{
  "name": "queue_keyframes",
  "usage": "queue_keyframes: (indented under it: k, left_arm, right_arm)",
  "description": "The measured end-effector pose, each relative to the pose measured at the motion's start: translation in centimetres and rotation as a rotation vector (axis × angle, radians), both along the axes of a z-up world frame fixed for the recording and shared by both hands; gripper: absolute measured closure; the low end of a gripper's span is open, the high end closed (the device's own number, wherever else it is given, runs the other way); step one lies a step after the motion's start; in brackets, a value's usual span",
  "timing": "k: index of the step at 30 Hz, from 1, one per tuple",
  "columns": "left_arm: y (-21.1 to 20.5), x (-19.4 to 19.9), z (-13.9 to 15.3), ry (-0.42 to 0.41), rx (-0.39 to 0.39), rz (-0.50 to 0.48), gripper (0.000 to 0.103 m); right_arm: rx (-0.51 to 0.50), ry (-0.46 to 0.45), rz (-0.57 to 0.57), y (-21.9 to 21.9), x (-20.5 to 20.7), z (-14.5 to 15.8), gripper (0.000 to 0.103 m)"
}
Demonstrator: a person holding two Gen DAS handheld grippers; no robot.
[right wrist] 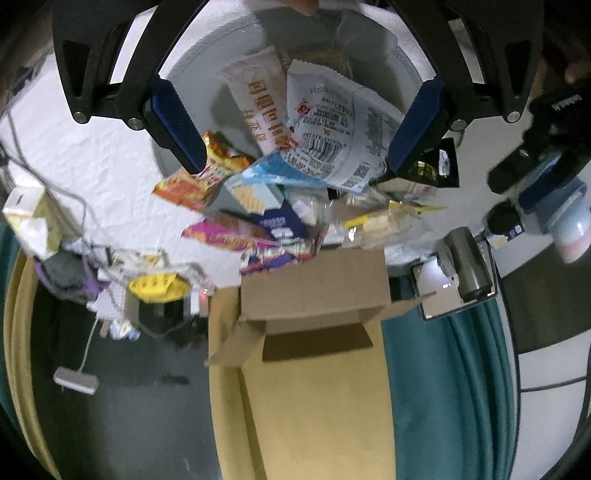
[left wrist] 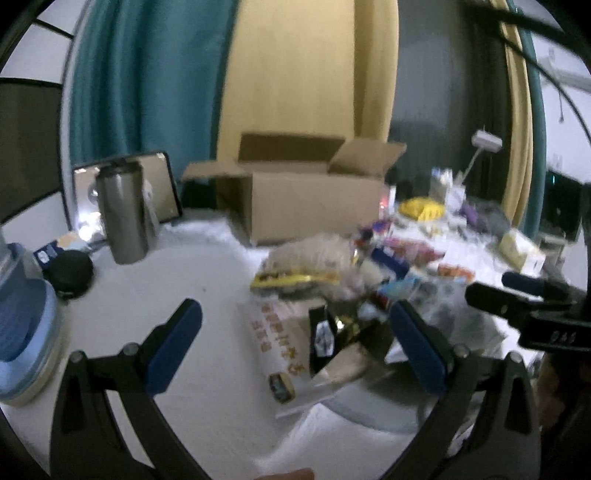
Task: Organize snacks
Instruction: 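Grasp the white-and-blue snack bag with the right gripper and lift it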
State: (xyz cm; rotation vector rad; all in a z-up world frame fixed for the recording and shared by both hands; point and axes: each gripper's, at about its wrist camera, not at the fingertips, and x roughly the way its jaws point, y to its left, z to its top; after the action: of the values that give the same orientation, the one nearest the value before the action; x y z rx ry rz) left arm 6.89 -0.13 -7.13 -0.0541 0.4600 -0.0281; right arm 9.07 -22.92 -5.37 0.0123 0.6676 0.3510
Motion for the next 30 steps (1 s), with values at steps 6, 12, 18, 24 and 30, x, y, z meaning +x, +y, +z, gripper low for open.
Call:
queue_keyframes:
  k: [6, 12, 18, 24, 30]
  left_arm:
    - [-1.2, 3.4, -1.6, 0.120, 0.066, -0.095, 0.001]
    - [-2.7, 5.4, -2.0, 0.178, 0.086, -0.192, 0.018]
    - [-4.0, 6.9, -2.7, 0.228, 0.116, -0.259, 0.050]
    - [-4.8, 7.5, -2.4, 0.257, 0.082, -0.295, 0.077]
    - [-6.0, 7.3, -0.5, 0.225, 0.040, -0.312, 0.085]
  right_arm:
    - [0.021, 0.078, 0.006, 0.6, 2.0, -1.6, 0.002]
    - [0.028, 0.117, 0.048, 1.5, 3.1, -2.6, 0.002]
    - [0.039, 0.164, 0.093, 1.6, 4.2, -3.4, 0.027]
    - [0.059, 0.149, 0.132, 1.2, 4.5, -3.0, 0.042]
    - [0.079, 0.092, 0.115, -0.3, 5.0, -1.5, 0.044]
